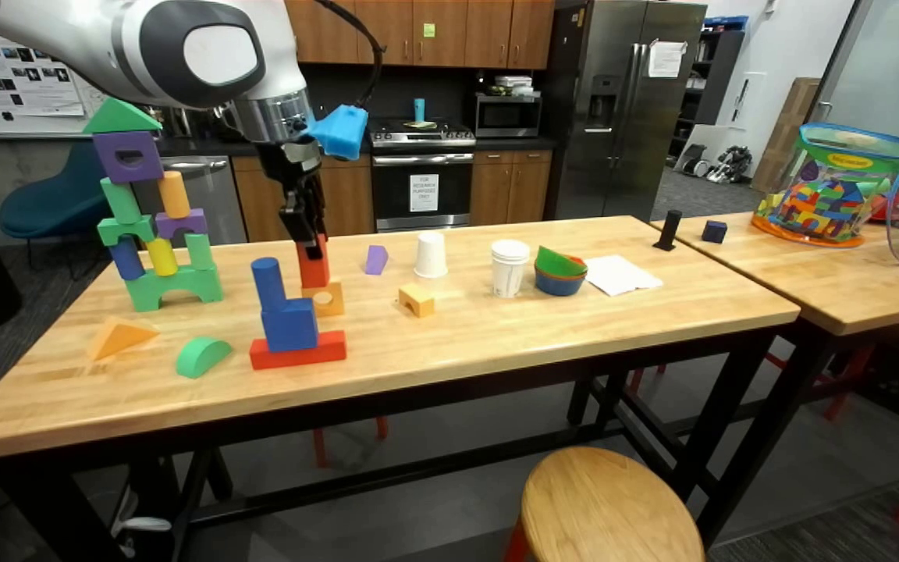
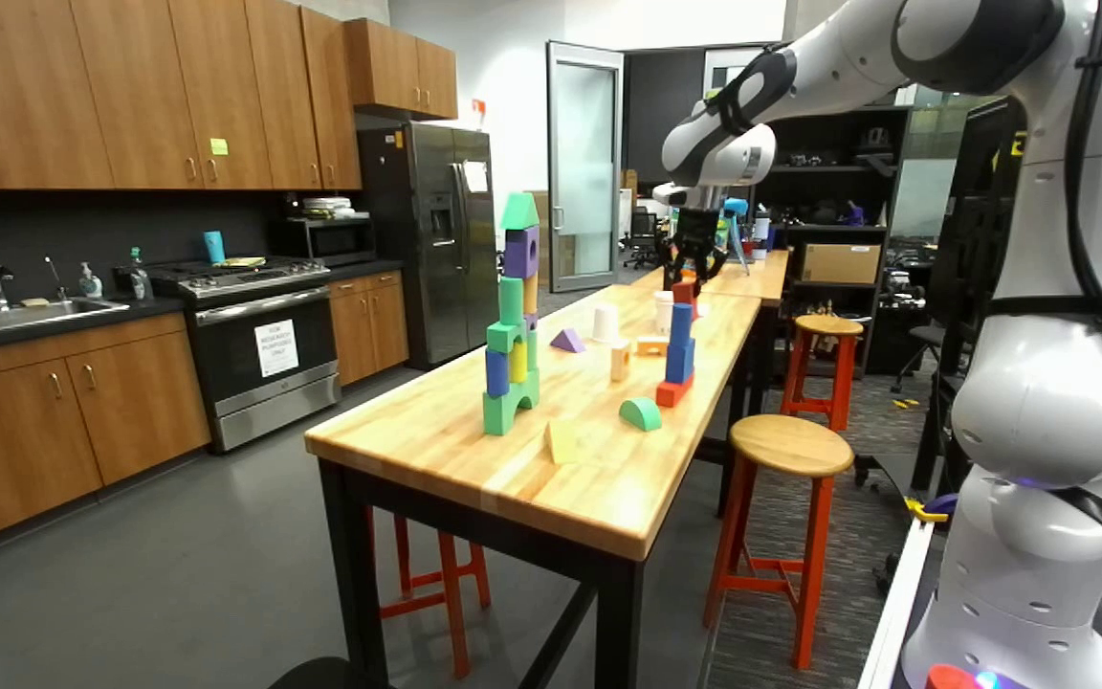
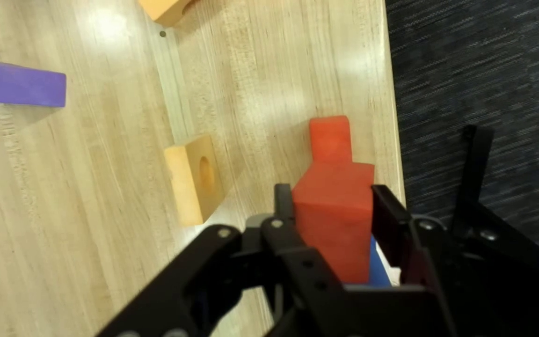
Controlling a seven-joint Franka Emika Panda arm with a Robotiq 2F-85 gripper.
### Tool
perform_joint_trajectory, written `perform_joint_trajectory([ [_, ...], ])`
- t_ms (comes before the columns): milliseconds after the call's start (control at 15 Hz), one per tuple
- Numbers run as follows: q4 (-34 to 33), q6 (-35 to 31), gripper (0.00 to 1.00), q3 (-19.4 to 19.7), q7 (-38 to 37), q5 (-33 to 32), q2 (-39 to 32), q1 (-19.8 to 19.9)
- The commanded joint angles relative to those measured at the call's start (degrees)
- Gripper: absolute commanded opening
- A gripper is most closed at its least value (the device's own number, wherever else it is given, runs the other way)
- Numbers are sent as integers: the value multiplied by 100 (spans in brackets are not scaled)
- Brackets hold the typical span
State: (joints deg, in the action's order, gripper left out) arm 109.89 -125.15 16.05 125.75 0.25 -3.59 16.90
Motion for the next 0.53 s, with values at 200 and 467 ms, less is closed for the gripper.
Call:
perform_joint_trajectory([
  [200, 156, -202, 19, -37, -34, -26, 82, 8],
  [467, 176, -249, 19, -53, -109, -57, 80, -10],
])
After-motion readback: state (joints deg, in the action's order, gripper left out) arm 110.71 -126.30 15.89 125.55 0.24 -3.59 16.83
